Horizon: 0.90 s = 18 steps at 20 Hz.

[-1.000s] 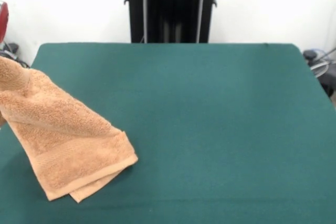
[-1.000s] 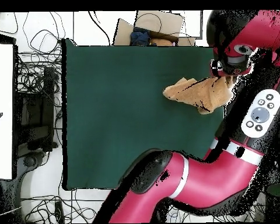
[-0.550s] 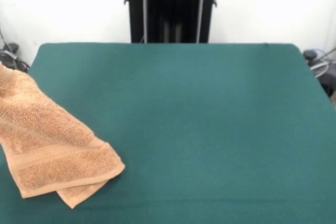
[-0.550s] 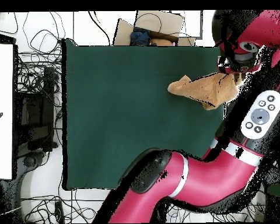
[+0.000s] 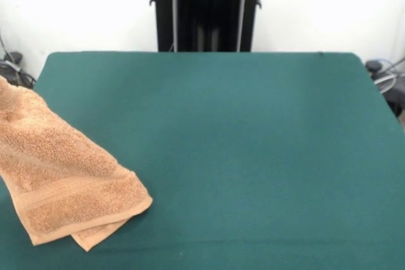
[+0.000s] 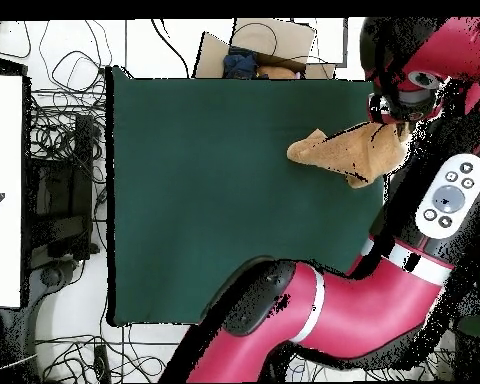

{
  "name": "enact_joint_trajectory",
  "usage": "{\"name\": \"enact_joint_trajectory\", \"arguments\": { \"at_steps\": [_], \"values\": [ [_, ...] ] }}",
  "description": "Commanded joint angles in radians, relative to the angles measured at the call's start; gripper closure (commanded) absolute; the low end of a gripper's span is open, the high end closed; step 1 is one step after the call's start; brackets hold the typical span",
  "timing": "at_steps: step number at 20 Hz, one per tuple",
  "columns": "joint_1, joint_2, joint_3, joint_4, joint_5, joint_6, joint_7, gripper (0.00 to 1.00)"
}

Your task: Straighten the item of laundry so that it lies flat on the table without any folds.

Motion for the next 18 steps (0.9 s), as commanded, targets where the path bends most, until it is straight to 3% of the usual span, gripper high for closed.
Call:
{"name": "enact_joint_trajectory", "arguments": {
  "at_steps": [1, 3, 7, 18],
  "values": [
    [0.043, -0.232, -0.127, 0.691, 0.116, -0.54, 0.175, 1.0],
    [0.047, -0.27, -0.142, 0.793, 0.116, -0.629, 0.242, 1.0],
    [0.07, -0.31, -0.17, 0.898, 0.119, -0.692, 0.33, 1.0],
    [0.166, -0.328, -0.269, 1.029, 0.15, -0.808, 0.476, 1.0]
  ]
}}
